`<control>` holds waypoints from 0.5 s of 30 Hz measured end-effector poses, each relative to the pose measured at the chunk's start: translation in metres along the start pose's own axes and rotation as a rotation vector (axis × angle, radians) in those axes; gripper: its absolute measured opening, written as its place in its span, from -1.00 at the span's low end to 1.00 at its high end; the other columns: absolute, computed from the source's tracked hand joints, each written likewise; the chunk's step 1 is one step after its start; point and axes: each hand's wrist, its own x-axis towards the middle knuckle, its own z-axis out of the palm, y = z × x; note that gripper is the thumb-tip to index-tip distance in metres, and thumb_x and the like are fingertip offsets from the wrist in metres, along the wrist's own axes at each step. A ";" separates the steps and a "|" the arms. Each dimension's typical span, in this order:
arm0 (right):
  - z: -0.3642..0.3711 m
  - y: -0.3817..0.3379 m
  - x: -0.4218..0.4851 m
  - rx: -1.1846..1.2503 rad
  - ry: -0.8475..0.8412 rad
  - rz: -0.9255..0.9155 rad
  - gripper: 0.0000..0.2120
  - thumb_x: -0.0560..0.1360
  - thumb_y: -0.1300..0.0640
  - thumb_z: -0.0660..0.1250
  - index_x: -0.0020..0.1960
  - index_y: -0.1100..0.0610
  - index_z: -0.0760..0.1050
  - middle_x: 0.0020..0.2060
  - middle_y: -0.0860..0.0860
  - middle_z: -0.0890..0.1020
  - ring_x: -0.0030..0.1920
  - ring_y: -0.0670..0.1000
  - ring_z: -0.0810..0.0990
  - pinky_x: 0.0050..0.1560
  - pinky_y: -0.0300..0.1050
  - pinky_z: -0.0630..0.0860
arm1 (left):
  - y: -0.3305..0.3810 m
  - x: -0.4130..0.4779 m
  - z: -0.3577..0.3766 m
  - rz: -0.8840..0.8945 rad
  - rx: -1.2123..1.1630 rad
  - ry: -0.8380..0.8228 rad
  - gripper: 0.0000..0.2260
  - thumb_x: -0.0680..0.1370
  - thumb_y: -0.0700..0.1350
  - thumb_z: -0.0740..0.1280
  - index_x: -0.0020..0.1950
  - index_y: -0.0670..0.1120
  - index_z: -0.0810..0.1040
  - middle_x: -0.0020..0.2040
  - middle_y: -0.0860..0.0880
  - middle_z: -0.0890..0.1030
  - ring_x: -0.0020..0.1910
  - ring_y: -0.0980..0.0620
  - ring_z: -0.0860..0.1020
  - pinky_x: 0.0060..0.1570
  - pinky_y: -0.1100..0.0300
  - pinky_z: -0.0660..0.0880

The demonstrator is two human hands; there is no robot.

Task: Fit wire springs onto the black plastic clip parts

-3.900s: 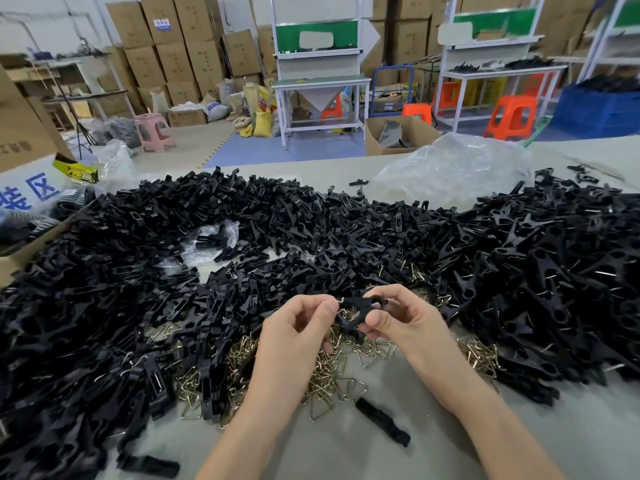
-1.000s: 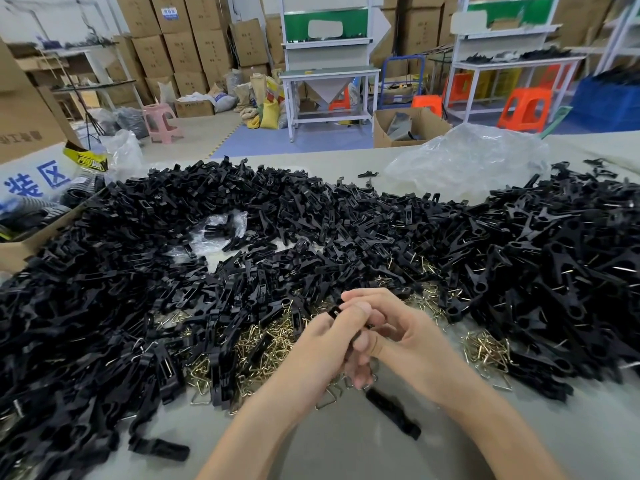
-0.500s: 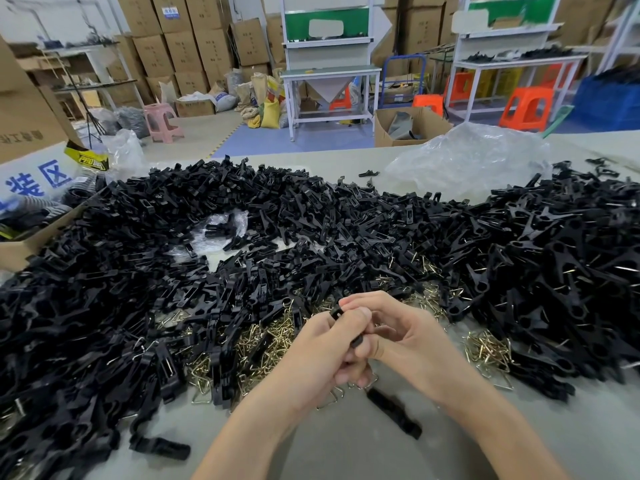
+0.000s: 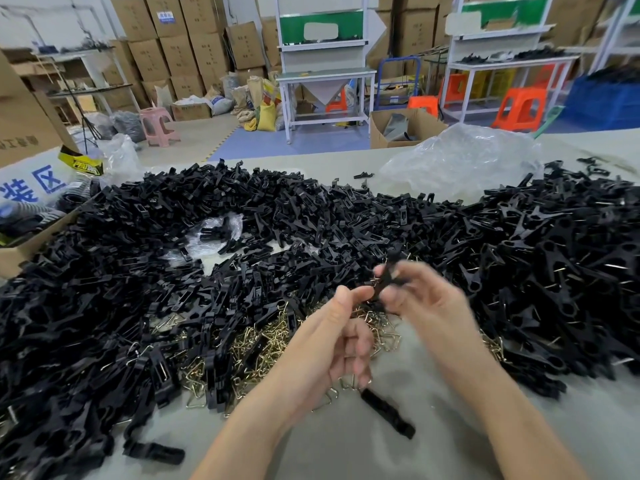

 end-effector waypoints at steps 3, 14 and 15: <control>-0.035 -0.008 0.013 0.398 0.302 -0.020 -0.38 0.22 -0.34 0.55 0.21 -0.13 0.58 0.15 -0.02 0.71 0.07 -0.03 0.71 0.02 -0.15 0.66 | -0.002 0.002 -0.002 0.004 -0.016 0.059 -0.27 0.38 0.49 0.33 0.35 0.01 0.51 -0.32 0.01 0.50 -0.42 0.08 0.46 -0.36 0.17 0.51; -0.012 0.031 0.013 -0.015 0.194 0.186 -0.79 0.62 0.18 0.33 0.07 -0.09 0.68 0.00 0.04 0.73 -0.06 -0.06 0.68 -0.12 -0.24 0.63 | -0.013 0.005 0.001 0.052 0.146 0.107 -0.55 0.54 0.37 0.25 0.20 0.09 0.63 -0.24 -0.04 0.55 -0.33 0.01 0.51 -0.29 0.08 0.50; -0.011 0.035 0.013 -0.067 0.206 0.181 -0.76 0.63 0.20 0.32 0.07 -0.12 0.66 0.01 0.02 0.72 -0.02 -0.08 0.67 -0.05 -0.24 0.63 | -0.013 0.004 0.002 0.064 0.182 0.122 -0.59 0.56 0.33 0.23 0.19 0.10 0.62 -0.23 -0.03 0.56 -0.32 0.02 0.52 -0.30 0.10 0.50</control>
